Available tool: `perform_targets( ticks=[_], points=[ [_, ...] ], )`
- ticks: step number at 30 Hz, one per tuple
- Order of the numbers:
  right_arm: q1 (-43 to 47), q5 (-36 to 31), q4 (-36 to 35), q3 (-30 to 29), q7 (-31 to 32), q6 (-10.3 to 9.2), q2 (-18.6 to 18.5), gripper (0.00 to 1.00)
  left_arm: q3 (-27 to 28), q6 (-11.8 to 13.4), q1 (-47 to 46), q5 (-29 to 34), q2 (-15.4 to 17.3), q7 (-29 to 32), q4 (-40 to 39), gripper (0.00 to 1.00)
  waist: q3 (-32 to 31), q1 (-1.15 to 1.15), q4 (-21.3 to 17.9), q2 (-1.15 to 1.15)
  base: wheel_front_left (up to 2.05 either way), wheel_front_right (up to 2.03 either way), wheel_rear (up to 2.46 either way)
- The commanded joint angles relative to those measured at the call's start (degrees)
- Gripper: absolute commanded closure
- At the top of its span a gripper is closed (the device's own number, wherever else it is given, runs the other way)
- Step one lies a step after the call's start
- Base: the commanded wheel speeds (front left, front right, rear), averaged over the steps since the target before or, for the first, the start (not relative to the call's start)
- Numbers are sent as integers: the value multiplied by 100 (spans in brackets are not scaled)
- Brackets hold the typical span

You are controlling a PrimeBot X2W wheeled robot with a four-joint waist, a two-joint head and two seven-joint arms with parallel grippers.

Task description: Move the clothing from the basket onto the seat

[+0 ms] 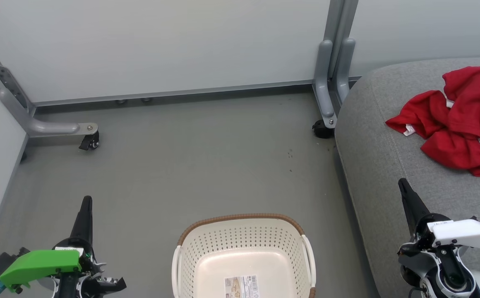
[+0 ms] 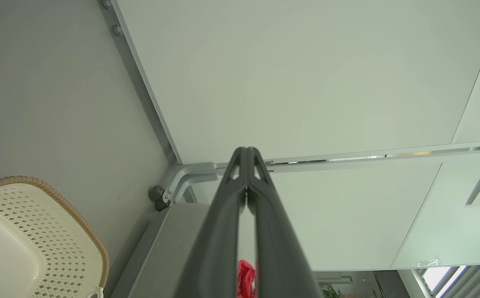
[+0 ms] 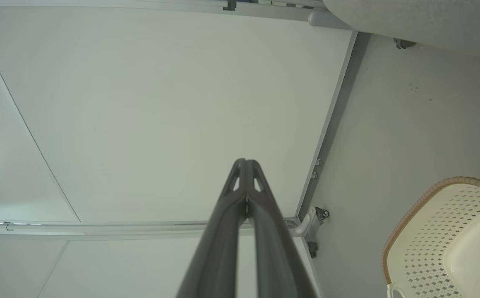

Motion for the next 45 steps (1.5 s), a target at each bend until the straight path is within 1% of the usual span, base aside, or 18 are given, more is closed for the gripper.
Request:
perform_targets(
  ticks=[1, 13, 45],
  points=[
    [-69, 131, 29, -32, 27, 2, -17, 100, 45, -30, -131, -138, 1, 28, 4, 100, 2, 0, 2, 0, 0, 0, 0],
    [-149, 566, 141, -91, 92, 2, -1, 100, 90, -64, -199, -549, -10, 148, 15, 100, 15, 0, 18, 0, 0, 0, 0],
    [-145, 466, 144, -167, 152, 2, 60, 100, 85, -60, -181, -535, -7, 143, 13, 100, 15, 0, 18, 0, 0, 0, 0]
  ],
)
